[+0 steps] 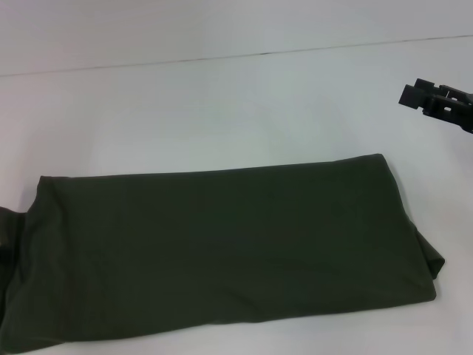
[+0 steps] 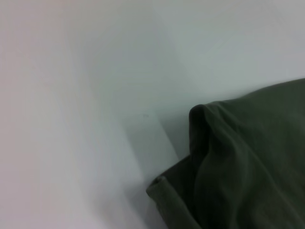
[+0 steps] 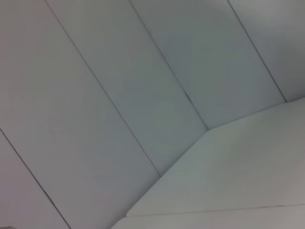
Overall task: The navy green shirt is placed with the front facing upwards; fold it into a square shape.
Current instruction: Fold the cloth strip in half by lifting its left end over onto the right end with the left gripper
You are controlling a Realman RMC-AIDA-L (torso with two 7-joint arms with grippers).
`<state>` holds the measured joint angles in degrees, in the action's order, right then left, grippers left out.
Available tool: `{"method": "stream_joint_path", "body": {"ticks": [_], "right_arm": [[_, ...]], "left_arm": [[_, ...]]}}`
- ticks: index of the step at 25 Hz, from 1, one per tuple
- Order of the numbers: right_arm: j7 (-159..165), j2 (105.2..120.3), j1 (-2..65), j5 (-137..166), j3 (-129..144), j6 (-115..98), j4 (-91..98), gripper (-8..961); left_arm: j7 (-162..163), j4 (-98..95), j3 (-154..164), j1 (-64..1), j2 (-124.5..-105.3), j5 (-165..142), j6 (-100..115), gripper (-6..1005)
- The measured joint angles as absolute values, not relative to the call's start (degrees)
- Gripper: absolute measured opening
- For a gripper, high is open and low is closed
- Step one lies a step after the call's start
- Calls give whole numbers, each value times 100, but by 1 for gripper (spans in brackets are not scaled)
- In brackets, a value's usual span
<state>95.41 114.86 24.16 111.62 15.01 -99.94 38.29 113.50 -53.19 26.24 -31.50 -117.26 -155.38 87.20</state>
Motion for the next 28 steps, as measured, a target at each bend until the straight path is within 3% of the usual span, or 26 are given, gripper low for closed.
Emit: {"method": "stream_joint_path", "body": {"ticks": [4, 25, 28], "right_arm": [[9539, 11486, 2416, 11162, 1503, -9997, 3820, 927], [9540, 11486, 2426, 11162, 1498, -10000, 3837, 928], [9541, 11486, 2426, 11162, 1496, -10001, 3839, 927]], "left_arm": [[11421, -5319, 2608, -3144, -11727, -15535, 8625, 50], [11553, -5530, 2613, -3084, -11748, -15592, 8724, 442], [11572, -5556, 2598, -3081, -11740, -15600, 8699, 675]]}}
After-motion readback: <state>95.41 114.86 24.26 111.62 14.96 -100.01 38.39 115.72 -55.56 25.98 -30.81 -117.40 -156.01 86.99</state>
